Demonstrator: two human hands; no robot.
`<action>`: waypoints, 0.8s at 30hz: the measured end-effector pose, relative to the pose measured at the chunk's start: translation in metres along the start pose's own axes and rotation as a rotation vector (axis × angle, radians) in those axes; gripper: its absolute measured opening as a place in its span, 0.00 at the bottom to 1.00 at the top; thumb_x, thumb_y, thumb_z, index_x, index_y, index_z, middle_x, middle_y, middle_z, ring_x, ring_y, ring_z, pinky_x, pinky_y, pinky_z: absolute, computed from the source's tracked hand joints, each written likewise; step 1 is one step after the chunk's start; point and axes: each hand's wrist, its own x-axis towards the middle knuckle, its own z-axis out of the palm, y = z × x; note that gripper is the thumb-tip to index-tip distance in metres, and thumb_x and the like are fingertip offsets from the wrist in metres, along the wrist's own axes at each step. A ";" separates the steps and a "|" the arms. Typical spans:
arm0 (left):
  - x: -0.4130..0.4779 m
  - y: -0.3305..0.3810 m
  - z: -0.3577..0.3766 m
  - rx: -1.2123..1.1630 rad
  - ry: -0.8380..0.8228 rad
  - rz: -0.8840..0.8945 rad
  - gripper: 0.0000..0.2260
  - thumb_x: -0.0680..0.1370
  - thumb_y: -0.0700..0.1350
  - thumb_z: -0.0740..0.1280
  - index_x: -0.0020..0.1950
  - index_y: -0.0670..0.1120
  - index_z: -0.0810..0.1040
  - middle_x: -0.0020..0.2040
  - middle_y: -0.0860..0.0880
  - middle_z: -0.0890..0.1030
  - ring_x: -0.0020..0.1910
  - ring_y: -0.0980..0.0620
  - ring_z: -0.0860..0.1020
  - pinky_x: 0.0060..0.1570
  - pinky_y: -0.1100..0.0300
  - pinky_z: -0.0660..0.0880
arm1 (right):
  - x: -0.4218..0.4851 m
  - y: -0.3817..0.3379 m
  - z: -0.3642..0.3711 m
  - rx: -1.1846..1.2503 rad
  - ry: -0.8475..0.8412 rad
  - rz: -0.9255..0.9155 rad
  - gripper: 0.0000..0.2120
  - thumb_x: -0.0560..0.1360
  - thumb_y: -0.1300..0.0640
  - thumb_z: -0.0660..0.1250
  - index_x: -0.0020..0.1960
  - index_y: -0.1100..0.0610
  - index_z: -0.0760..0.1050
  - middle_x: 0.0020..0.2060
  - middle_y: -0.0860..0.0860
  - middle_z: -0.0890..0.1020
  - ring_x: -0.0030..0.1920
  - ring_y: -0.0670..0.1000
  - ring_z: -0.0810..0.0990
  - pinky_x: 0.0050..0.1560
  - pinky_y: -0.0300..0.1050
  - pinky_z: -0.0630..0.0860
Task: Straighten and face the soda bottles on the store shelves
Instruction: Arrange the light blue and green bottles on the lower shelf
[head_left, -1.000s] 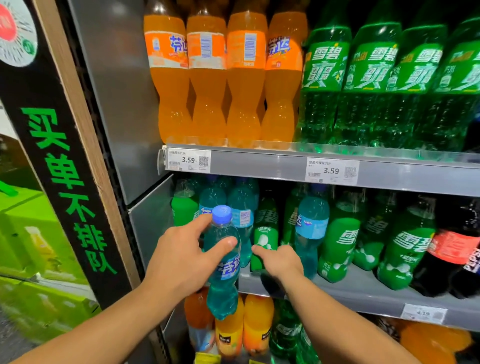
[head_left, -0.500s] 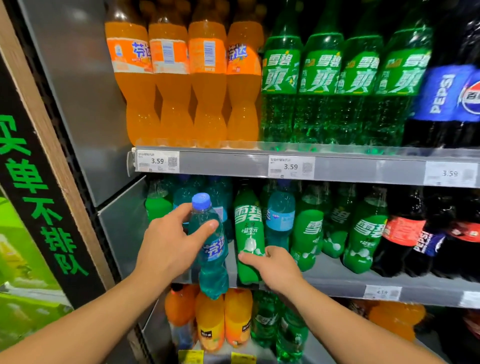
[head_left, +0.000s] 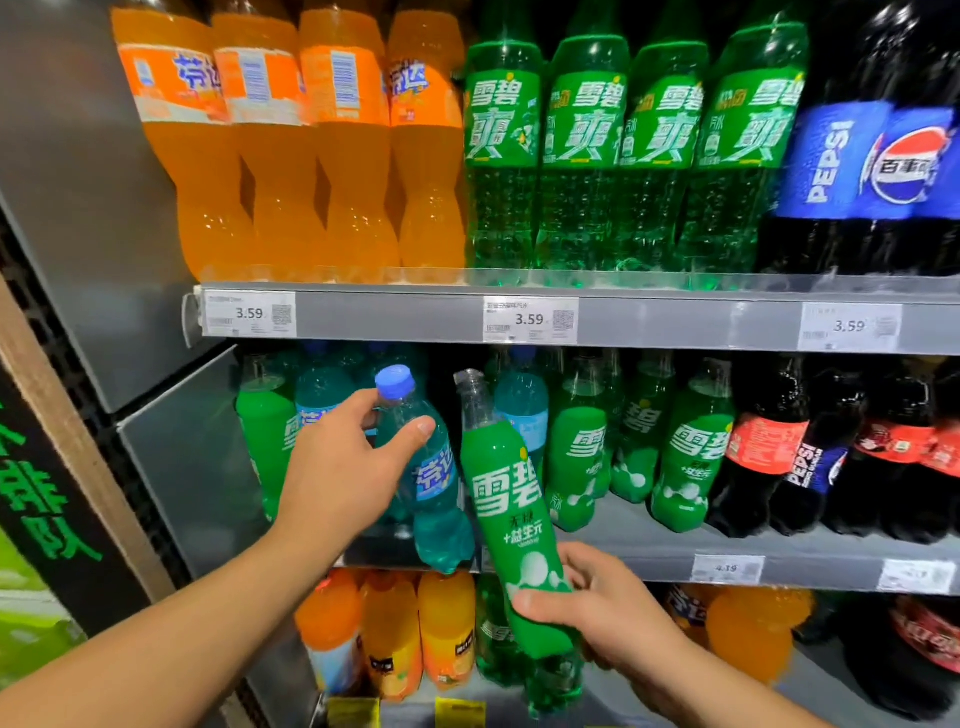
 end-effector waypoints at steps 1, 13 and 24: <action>0.000 0.003 -0.001 -0.007 0.005 0.013 0.19 0.72 0.58 0.71 0.60 0.51 0.79 0.53 0.49 0.83 0.54 0.47 0.80 0.48 0.57 0.71 | -0.004 0.002 -0.005 0.008 -0.002 -0.012 0.31 0.54 0.47 0.81 0.55 0.53 0.81 0.49 0.49 0.87 0.51 0.50 0.86 0.56 0.48 0.79; 0.023 0.008 0.012 -0.002 0.068 -0.027 0.20 0.72 0.57 0.72 0.60 0.49 0.80 0.55 0.47 0.83 0.56 0.46 0.79 0.51 0.55 0.72 | -0.021 0.013 -0.058 -0.037 0.240 -0.184 0.21 0.66 0.62 0.79 0.56 0.53 0.78 0.46 0.43 0.85 0.45 0.39 0.82 0.38 0.28 0.74; 0.046 0.016 0.049 0.143 -0.044 -0.128 0.22 0.73 0.61 0.68 0.44 0.40 0.77 0.41 0.40 0.81 0.48 0.37 0.78 0.42 0.51 0.70 | 0.003 0.023 -0.085 -0.243 0.413 -0.155 0.23 0.69 0.53 0.78 0.59 0.44 0.71 0.55 0.36 0.80 0.52 0.34 0.79 0.53 0.42 0.73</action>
